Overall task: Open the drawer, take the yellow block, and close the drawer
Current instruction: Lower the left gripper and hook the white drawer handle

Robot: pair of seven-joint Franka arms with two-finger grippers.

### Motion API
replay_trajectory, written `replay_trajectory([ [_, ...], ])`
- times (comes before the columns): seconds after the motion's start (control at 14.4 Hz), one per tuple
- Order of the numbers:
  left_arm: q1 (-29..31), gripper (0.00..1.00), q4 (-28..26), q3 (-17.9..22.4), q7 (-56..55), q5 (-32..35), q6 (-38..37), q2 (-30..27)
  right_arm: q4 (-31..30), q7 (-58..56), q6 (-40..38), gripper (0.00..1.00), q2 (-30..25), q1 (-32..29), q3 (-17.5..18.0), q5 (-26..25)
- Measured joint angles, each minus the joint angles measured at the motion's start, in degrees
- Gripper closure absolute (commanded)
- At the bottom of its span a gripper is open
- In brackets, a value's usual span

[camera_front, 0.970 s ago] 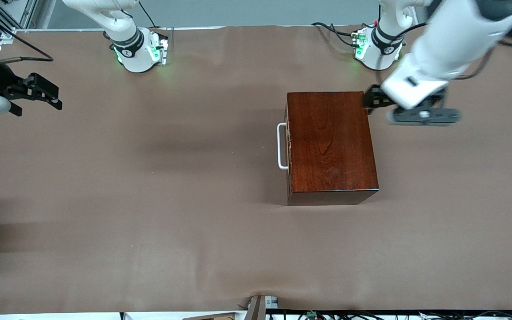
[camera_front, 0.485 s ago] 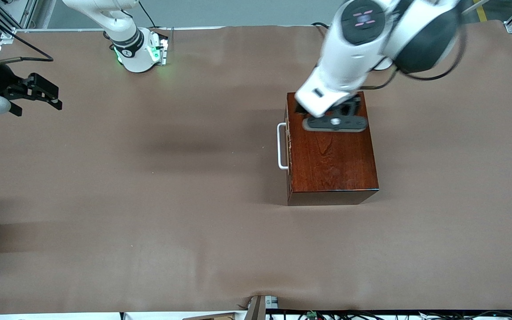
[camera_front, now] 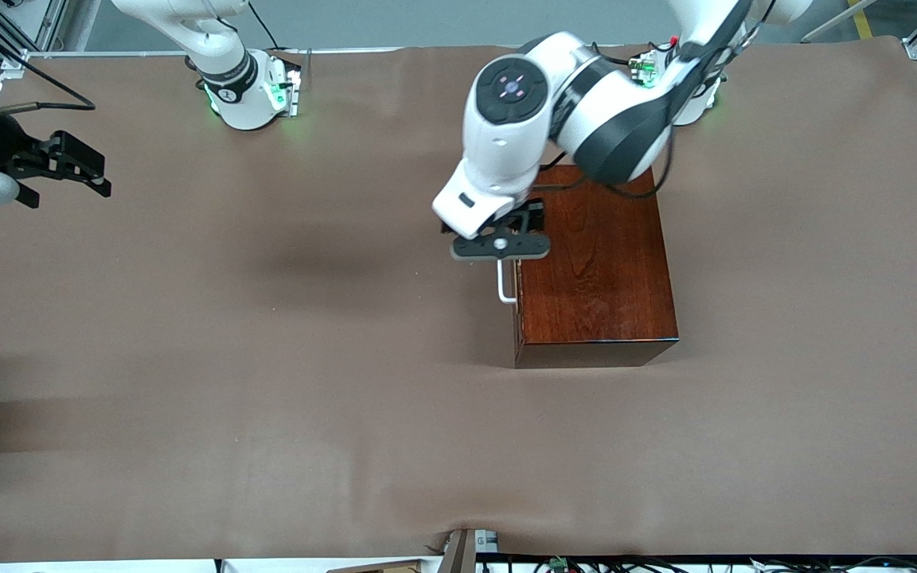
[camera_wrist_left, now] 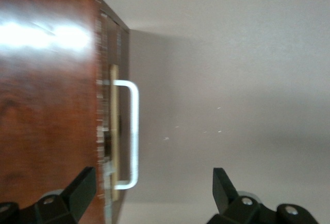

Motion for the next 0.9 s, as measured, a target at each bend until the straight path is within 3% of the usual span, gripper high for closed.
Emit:
replay_trajectory([
  [0.42, -17.6, 0.0, 3.2, 15.3, -5.8, 0.4, 3.3, 6.4, 0.0, 0.0, 0.0, 0.0, 0.0, 0.0, 0.0, 0.0],
  [0.9, -19.9, 0.0, 3.2, 16.6, -5.7, 9.5, -1.1, 12.1, 0.0, 0.0, 0.0, 0.0, 0.0, 0.0, 0.0, 0.0],
])
